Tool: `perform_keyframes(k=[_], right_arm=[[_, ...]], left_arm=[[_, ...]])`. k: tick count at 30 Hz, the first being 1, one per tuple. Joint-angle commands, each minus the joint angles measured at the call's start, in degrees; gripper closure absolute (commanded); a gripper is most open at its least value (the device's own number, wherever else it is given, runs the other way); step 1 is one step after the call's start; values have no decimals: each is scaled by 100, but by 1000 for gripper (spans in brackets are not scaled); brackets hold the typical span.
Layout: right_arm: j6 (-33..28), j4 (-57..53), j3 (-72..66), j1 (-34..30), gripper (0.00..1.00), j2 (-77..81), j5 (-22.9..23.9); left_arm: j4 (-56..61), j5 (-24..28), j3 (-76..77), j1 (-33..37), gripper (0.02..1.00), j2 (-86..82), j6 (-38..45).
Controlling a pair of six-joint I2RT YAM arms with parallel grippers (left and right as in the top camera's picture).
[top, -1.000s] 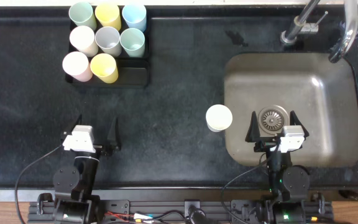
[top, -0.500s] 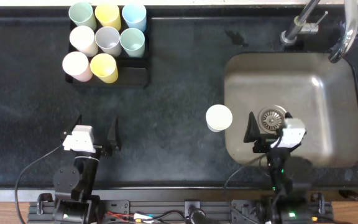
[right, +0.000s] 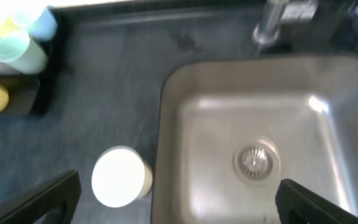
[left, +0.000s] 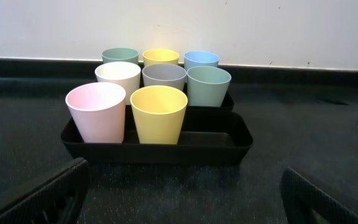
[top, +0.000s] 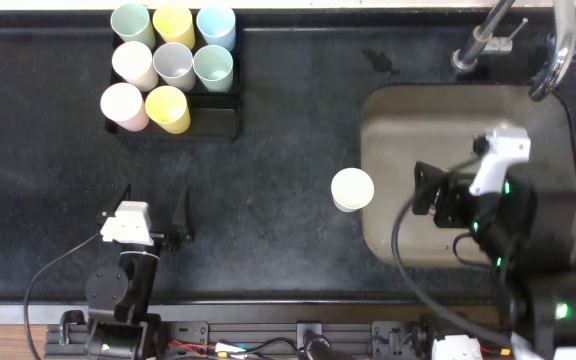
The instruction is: Store Cups
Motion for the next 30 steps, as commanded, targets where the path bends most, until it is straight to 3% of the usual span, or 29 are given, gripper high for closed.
perform_keyframes(k=[1,11,21,30], right_arm=[[-363,-684,800,2,3,946,-658],[-879,-1596,1292,4,3,2798,-1099],[-1075,-1679,1292,293,3,3873,-1091],[-1069,-1547,1292,470,1,4481,-774]], left_arm=[[-17,-28,-11,31,18,-57,120],[-17,-28,-11,31,18,-57,120],[-17,-28,-11,31,18,-57,120],[-17,-28,-11,31,18,-57,120]])
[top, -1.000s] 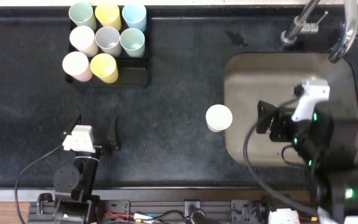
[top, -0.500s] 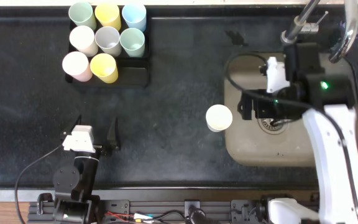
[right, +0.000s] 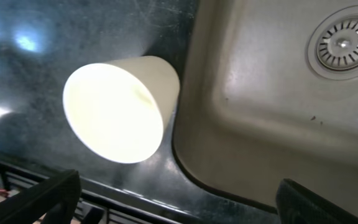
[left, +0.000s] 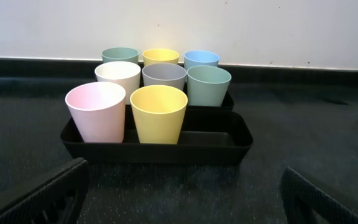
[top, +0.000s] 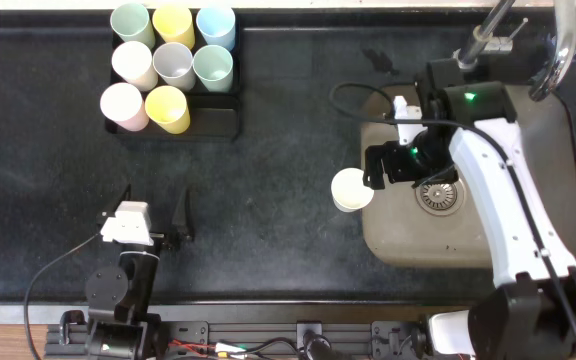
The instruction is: Store Cups
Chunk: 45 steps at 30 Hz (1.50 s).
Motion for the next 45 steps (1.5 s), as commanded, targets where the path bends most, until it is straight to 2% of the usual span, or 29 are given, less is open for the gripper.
perform_keyframes(k=[1,11,16,24,31,35,42,45], right_arm=[[-63,33,177,63,1,372,146],[-61,129,177,400,106,1023,271],[-57,181,177,520,292,1224,280],[57,476,177,669,465,1279,293],[94,568,173,796,671,1290,293],[188,570,173,798,720,1290,293],[284,592,173,811,958,1290,291],[284,590,173,811,958,1290,260]], left_arm=[[-17,-28,-11,31,18,-57,122],[-17,-28,-11,31,18,-57,122],[-17,-28,-11,31,18,-57,122],[-17,-28,-11,31,18,-57,122],[-17,-28,-11,31,18,-57,122],[-17,-28,-11,31,18,-57,122],[-17,-28,-11,31,18,-57,122],[-17,-28,-11,31,18,-57,122]])
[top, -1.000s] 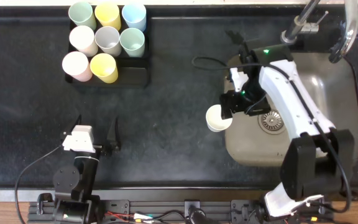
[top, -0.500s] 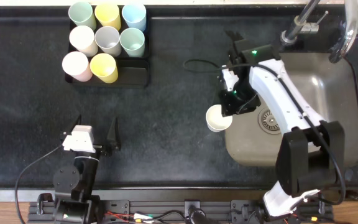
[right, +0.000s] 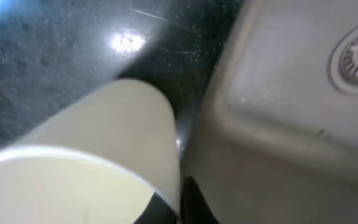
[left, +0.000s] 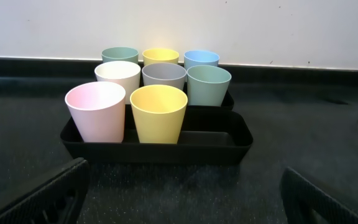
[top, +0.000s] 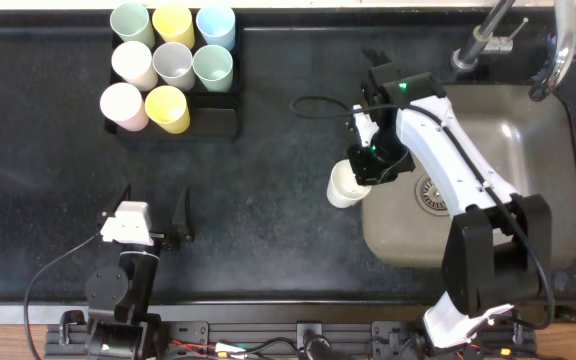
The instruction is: Store Cups
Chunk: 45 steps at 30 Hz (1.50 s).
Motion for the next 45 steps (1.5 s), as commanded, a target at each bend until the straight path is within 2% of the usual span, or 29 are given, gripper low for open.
perform_keyframes(k=[1,7,13,24,31,40,45], right_arm=[[37,7,162,28,958,15,-94],[321,-39,546,28,958,-275,-302],[667,-258,2166,87,961,-350,-437],[992,-61,4061,907,961,181,-656],[1027,197,4465,1322,961,857,-1305],[1268,811,4465,1661,961,1832,-1300],[1593,1222,4463,1770,961,2177,-1298]], left_arm=[[-17,-28,-11,31,18,-57,122],[-17,-28,-11,31,18,-57,122],[-17,-28,-11,31,18,-57,122],[-17,-28,-11,31,18,-57,122],[-17,-28,-11,31,18,-57,122],[-15,-26,-11,31,18,-57,122],[-17,-28,-11,31,18,-57,122]])
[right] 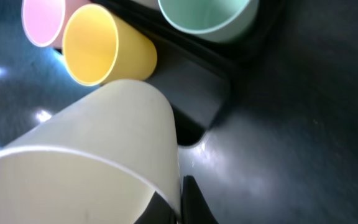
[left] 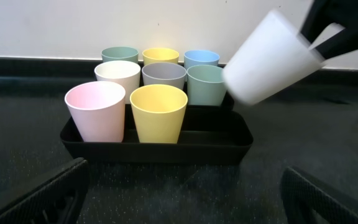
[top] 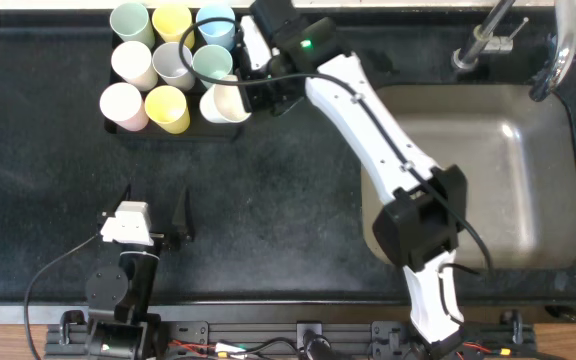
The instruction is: Store Cups
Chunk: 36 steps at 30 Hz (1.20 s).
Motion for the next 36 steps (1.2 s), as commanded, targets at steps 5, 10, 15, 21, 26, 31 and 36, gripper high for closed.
perform_keyframes(k=[5,10,15,21,26,31,36], right_arm=[[420,256,136,146,961,409,-76],[570,289,136,170,958,597,13],[719,389,136,168,956,695,275],[756,417,133,192,958,852,275],[765,420,133,199,958,903,424],[763,446,122,199,958,905,573],[809,442,120,201,958,992,570]], left_arm=[[-17,-28,-11,31,18,-57,120],[-17,-28,-11,31,18,-57,120],[-17,-28,-11,31,18,-57,120],[-17,-28,-11,31,18,-57,120],[-17,-28,-11,31,18,-57,120],[-17,-28,-11,31,18,-57,120],[-17,-28,-11,31,18,-57,120]])
